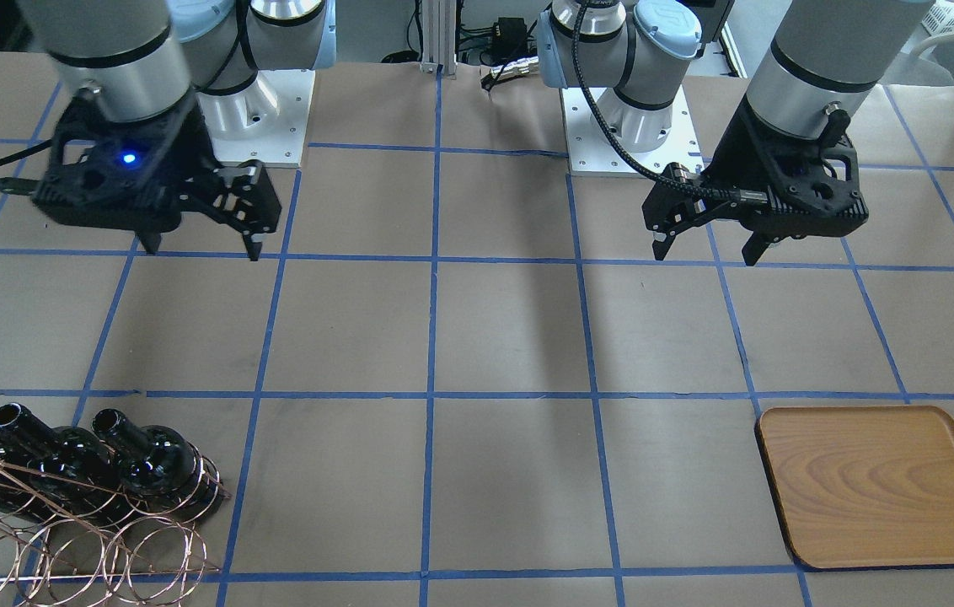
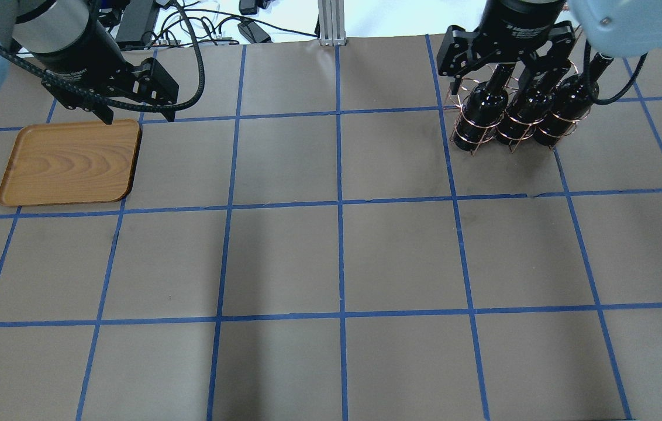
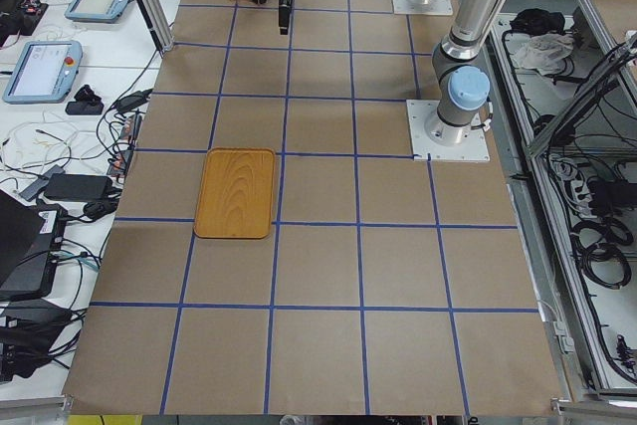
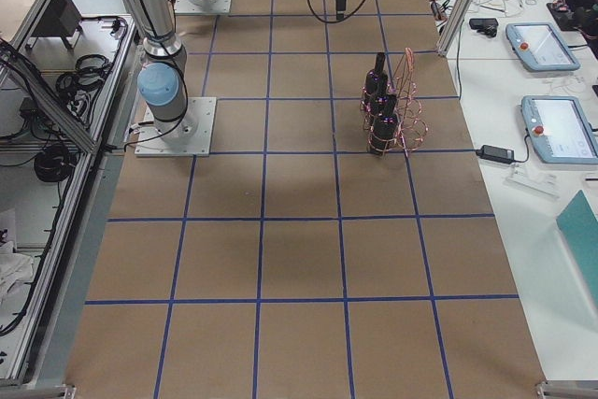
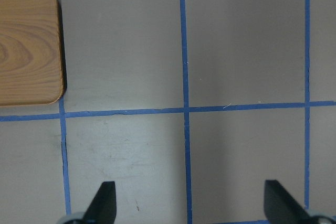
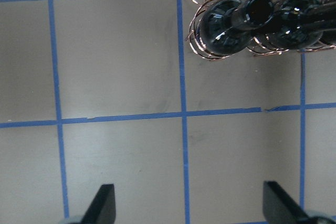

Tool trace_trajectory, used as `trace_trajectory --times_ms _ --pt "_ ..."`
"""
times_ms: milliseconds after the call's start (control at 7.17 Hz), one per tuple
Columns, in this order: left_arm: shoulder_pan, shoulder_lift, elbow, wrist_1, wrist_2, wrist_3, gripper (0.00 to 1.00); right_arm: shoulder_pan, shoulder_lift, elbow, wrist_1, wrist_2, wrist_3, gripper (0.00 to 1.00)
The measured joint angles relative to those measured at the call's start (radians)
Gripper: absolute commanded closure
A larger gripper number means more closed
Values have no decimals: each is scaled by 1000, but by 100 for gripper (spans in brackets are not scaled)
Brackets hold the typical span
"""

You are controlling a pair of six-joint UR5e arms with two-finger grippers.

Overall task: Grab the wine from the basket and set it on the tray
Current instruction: 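Lower the right gripper over the dark bottles in the copper rack, then grasp a dark wine bottle neck with the right gripper and lift it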

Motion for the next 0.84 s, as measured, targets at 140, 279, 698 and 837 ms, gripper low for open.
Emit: trace_trajectory --times_ms 140,279,698,837 --pt "0 0 0 0 0 0 0 -68 28 -7 -23 0 -85 0" --pt "0 0 0 0 0 0 0 -120 70 -23 -40 0 -151 0" --pt "-1 0 0 -1 0 0 0 -193 197 -58 -140 1 -262 6" --pt "0 0 -1 -2 1 0 0 -198 222 -60 -168 1 -278 12"
